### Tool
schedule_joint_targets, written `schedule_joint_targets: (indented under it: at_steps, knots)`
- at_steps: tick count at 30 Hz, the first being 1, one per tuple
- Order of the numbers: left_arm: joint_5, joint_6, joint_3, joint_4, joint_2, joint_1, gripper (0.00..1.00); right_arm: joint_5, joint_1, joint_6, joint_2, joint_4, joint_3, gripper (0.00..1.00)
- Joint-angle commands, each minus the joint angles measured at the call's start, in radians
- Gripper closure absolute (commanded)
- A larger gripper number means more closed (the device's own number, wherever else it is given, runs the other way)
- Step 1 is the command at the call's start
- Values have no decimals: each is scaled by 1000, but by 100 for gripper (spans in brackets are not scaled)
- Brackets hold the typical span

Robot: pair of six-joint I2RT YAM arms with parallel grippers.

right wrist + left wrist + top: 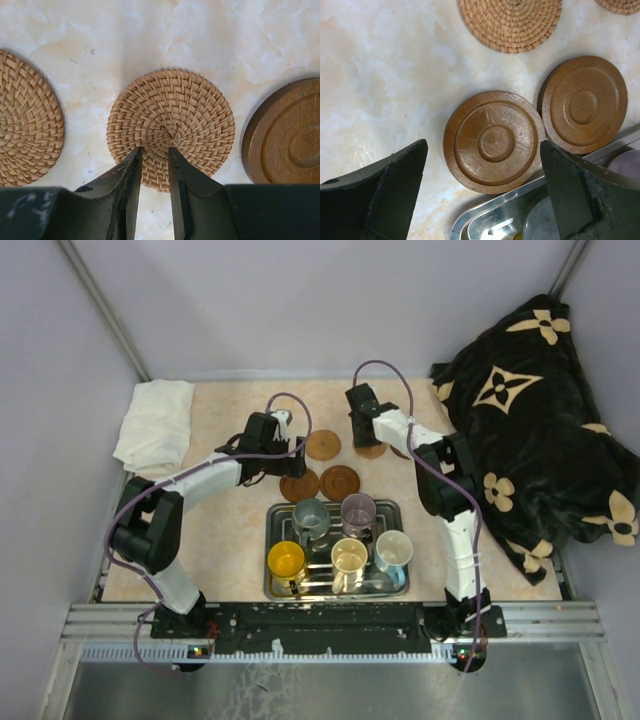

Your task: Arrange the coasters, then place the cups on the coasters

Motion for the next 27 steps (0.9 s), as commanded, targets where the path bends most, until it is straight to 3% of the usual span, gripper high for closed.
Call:
schedule_joint_targets:
  at_steps: [1,12,27]
  knots:
    - [-35,-21,-20,-20,-34,0,0,-20,5,5,42,-8,61,71]
    - [-46,-26,-21,-20,-25,0,1,-24,4,3,36,-11,79,71]
    - [-234,-21,-13,-106,11,0,1,32,32,-35,-241,3,43,67]
